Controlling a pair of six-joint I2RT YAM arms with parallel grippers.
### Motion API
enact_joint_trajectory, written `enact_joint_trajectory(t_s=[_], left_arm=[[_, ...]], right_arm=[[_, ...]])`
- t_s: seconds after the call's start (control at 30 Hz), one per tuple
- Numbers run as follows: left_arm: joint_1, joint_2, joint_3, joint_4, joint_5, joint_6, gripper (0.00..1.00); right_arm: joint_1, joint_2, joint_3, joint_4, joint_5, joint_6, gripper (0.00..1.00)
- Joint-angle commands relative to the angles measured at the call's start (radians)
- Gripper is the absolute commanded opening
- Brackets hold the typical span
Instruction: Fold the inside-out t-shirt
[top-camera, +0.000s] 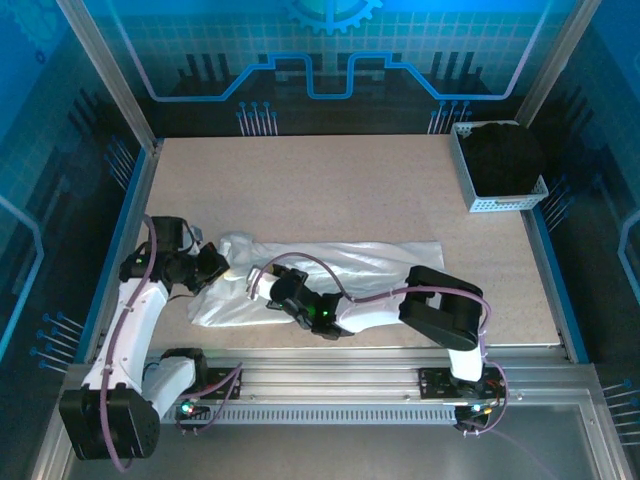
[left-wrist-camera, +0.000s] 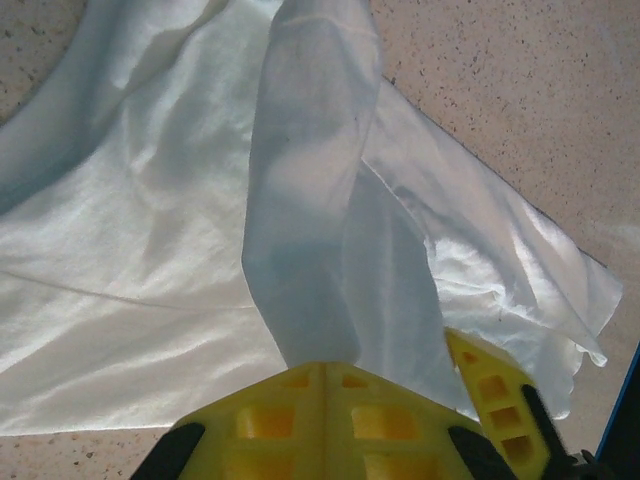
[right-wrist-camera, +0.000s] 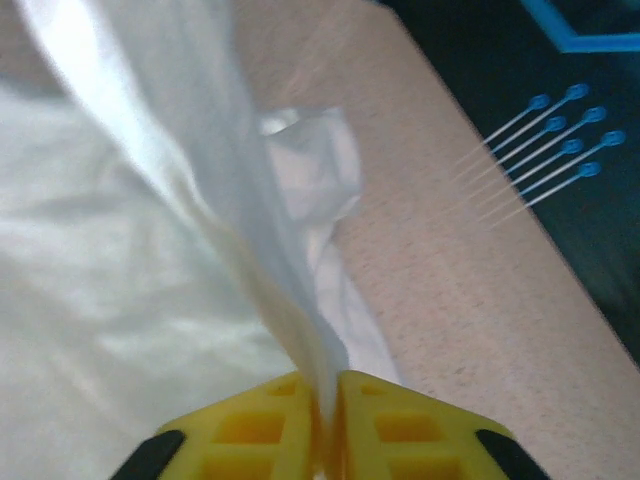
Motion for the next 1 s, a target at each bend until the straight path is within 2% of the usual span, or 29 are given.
enact_joint_trajectory(t_s=[0.0, 0.2, 0.43, 0.53, 0.6, 0.63, 0.67, 0.73, 0.8, 0.87, 0.97], left_arm=[[0.007, -0.033, -0.057, 0.009, -0.003, -0.065, 0.00], [0.007, -0.093, -0.175, 0.093, -0.009, -0.199, 0.00], [0.007, -0.097, -0.210, 0.112, -0.067, -0.223, 0.00], [0.007, -0.098, -0.229, 0.122, -0.100, -0.229, 0.01], [0.007, -0.101, -0.238, 0.126, -0.120, -0.237, 0.11], [0.009, -0.111, -0.239, 0.124, -0.139, -0.240, 0.19], [0.007, -0.124, -0.238, 0.118, -0.162, -0.238, 0.32], [0.007, -0.157, -0.219, 0.094, -0.233, -0.219, 0.52], [0.007, -0.188, -0.191, 0.089, -0.282, -0.184, 0.57], [0.003, -0.197, -0.177, 0.145, -0.265, -0.163, 0.59], [-0.067, -0.132, -0.168, 0.258, -0.264, -0.141, 0.59]], right_arm=[[-0.024, -0.051, -0.008, -0.159, -0.140, 0.034, 0.09], [-0.060, -0.083, 0.000, -0.307, -0.334, 0.064, 0.00], [-0.086, -0.087, 0.066, -0.459, -0.487, 0.062, 0.01], [-0.101, -0.059, 0.105, -0.499, -0.546, 0.069, 0.09], [-0.108, -0.040, 0.137, -0.534, -0.584, 0.078, 0.21], [-0.112, -0.042, 0.152, -0.557, -0.611, 0.083, 0.28], [-0.118, -0.055, 0.159, -0.577, -0.643, 0.095, 0.35], [-0.143, -0.108, 0.152, -0.597, -0.716, 0.128, 0.42], [-0.190, -0.173, 0.126, -0.600, -0.805, 0.180, 0.46], [-0.254, -0.209, 0.101, -0.587, -0.895, 0.253, 0.47], [-0.308, -0.171, 0.120, -0.598, -0.894, 0.345, 0.45]])
